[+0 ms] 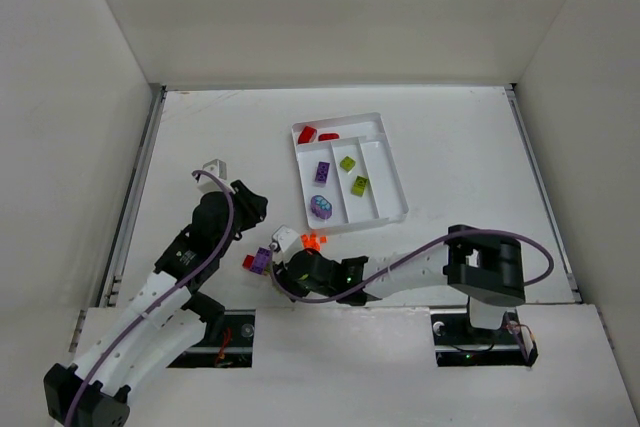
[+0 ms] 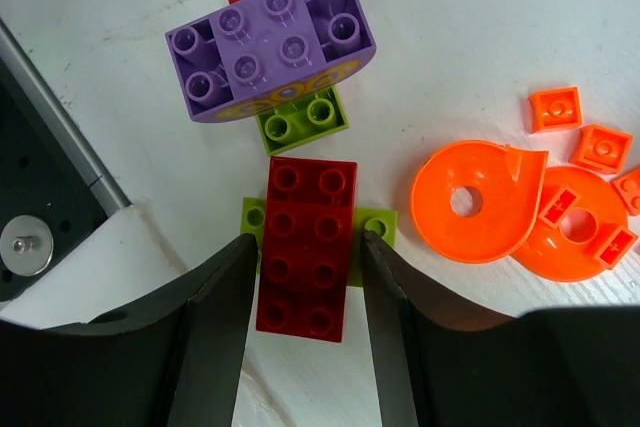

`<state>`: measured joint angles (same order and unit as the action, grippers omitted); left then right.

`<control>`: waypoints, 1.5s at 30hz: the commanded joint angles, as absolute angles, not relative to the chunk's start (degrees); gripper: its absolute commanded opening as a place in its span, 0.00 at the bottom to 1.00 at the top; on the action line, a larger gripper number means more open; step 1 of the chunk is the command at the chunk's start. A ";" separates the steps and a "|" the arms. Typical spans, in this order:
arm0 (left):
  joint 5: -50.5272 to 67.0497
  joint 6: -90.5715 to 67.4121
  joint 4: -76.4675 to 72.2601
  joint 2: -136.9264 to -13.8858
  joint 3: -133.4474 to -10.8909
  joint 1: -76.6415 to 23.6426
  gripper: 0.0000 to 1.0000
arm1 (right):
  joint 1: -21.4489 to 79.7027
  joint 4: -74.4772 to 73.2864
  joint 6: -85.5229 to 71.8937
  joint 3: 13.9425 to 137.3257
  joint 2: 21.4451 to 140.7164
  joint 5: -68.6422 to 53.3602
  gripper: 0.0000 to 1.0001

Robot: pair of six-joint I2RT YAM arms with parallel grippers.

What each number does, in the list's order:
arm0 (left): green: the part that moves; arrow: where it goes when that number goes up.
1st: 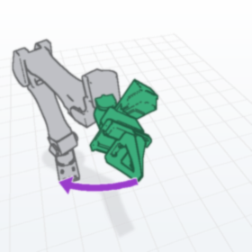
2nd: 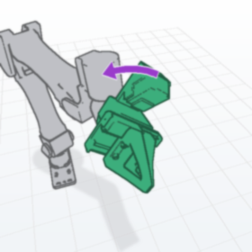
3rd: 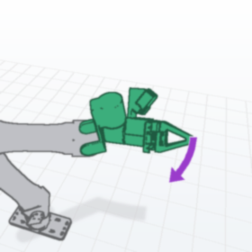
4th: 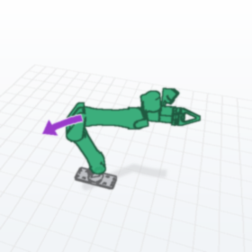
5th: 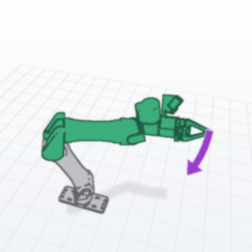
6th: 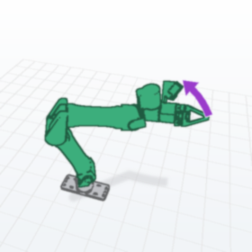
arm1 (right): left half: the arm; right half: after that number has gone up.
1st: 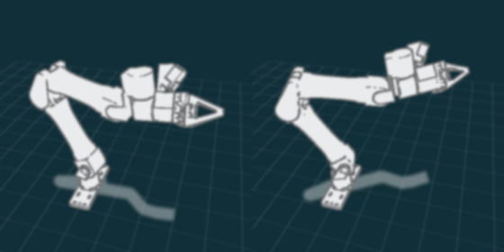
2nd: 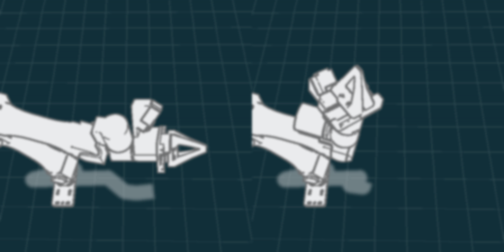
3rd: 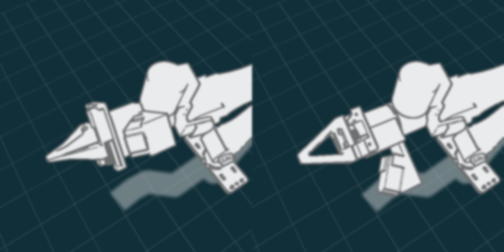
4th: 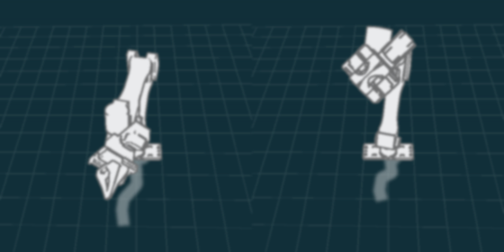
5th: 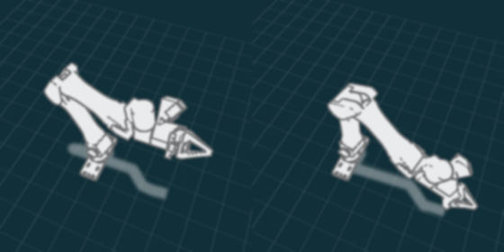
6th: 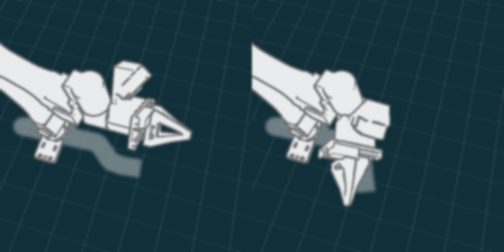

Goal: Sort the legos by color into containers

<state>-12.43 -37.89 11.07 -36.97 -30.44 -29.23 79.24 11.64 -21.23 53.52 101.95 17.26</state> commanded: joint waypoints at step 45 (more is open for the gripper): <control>-13.45 -44.91 -7.02 -57.13 -37.18 -55.15 0.40 | 57.52 16.34 -34.01 34.19 62.67 21.54 0.26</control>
